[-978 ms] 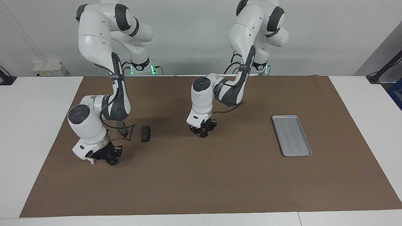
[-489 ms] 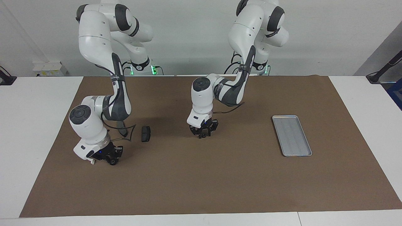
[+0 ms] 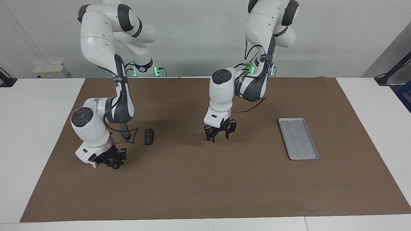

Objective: Place bearing gear from tray to pile

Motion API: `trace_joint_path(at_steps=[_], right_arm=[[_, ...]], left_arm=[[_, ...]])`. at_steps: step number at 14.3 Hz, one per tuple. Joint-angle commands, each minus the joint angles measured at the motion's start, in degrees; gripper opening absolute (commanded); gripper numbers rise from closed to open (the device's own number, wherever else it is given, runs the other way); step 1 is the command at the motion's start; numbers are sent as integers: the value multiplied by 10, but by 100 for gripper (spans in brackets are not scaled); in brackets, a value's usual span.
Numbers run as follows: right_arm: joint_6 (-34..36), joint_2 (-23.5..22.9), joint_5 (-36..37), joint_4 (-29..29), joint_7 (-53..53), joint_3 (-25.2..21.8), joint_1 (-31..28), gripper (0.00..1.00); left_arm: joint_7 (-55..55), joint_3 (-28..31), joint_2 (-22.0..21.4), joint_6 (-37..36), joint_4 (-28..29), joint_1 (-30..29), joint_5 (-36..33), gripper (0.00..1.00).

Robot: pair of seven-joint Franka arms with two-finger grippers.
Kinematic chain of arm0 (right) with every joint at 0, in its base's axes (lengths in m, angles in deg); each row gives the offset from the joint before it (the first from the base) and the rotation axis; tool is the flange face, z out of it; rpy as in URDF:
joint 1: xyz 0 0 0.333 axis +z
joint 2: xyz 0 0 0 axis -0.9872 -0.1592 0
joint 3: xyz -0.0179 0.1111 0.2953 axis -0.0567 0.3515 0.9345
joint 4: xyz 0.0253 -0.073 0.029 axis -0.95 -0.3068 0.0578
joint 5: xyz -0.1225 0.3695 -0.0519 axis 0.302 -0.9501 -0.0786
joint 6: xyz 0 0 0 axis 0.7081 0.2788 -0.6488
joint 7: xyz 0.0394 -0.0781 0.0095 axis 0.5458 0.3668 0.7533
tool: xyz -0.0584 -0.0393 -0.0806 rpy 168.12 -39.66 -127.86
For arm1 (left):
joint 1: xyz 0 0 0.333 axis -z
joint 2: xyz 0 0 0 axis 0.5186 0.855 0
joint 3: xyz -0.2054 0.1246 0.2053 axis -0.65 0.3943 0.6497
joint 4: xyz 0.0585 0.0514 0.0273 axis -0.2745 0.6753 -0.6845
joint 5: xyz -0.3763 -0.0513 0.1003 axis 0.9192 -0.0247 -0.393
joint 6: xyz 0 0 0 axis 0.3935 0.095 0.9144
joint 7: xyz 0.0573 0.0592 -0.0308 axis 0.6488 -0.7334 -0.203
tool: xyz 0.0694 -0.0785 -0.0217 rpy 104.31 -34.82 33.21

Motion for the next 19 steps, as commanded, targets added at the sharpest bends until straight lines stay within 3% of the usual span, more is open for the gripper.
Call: trace_joint_path(at_steps=[1, 3, 5, 8, 11, 15, 17, 19], right_arm=[[28, 35, -10, -8, 13, 5, 6, 100], [68, 64, -10, -5, -19, 5, 26, 100], [115, 89, -10, -1, -105, 4, 63, 100], [164, 110, -10, 10, -273, 4, 135, 100], [160, 112, -9, 17, -451, 9, 214, 100], [131, 110, -10, 8, -578, 10, 295, 100], [117, 96, -6, 9, -607, 10, 322, 100], [104, 75, 1, 17, -644, 8, 346, 100]], left_arm=[[82, -7, -45, -30, 19, -57, -6, 80], [139, -9, -69, -53, 19, -106, 11, 85], [174, -6, -87, -80, 19, -144, 13, 100], [278, -7, -125, -140, 28, -228, 14, 100], [359, -7, -168, -156, 37, -302, 42, 100], [477, -4, -288, -162, 114, -410, 79, 100], [490, -5, -307, -178, 113, -415, 81, 100], [480, -12, -300, -183, 102, -397, 83, 100]])
